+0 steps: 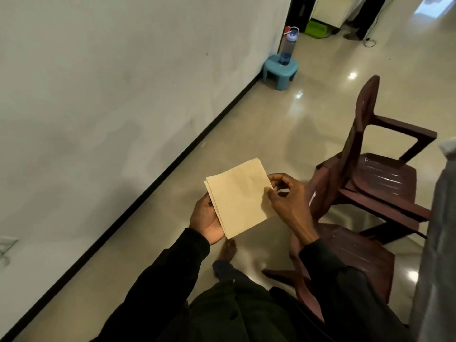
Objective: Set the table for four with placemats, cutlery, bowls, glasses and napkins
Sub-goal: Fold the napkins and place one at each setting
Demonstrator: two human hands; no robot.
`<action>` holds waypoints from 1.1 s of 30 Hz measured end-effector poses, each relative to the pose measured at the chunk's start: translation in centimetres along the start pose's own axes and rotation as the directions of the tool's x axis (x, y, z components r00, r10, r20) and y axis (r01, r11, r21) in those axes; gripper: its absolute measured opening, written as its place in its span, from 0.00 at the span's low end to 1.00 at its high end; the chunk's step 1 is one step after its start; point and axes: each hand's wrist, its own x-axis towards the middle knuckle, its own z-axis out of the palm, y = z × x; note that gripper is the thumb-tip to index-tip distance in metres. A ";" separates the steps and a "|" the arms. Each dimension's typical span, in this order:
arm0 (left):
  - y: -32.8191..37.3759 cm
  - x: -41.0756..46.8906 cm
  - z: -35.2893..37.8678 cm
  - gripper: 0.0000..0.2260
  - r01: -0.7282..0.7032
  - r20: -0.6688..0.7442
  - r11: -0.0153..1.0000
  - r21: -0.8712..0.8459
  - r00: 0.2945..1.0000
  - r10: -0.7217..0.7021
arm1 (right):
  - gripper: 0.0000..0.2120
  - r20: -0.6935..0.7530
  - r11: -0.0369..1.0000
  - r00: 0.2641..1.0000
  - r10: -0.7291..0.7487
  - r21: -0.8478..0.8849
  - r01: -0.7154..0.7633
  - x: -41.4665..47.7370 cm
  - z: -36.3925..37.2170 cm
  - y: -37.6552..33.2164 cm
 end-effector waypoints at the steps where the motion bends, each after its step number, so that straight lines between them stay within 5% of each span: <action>1: 1.1 1.2 0.4 0.22 0.006 -0.011 1.000 0.014 1.000 -0.006 | 0.09 0.039 0.999 0.999 0.031 0.009 -0.031 1.9 0.1 0.0; 4: 4.3 5.0 1.5 0.25 0.034 0.009 0.998 0.047 0.999 -0.034 | 0.12 0.081 0.998 0.995 0.061 -0.003 -0.061 7.2 0.0 0.2; 17: 13.1 21.2 12.8 0.23 0.201 0.113 0.967 0.158 0.969 -0.220 | 0.04 -0.210 0.998 0.976 -0.062 -0.011 0.061 22.1 -5.0 0.0; 22: 15.6 27.7 17.5 0.16 0.260 0.177 0.936 0.237 0.936 -0.305 | 0.09 -0.163 0.996 0.983 -0.088 -0.023 0.085 25.7 -6.3 1.0; 27: 19.6 34.3 22.1 0.22 0.369 0.188 0.877 0.307 0.880 -0.436 | 0.13 -0.161 0.996 0.983 -0.091 -0.032 0.087 30.2 -5.9 1.0; 33: 25.4 42.4 26.1 0.24 0.434 0.208 0.826 0.360 0.826 -0.524 | 0.18 0.002 0.990 1.000 -0.015 -0.141 0.015 37.5 -5.5 -0.7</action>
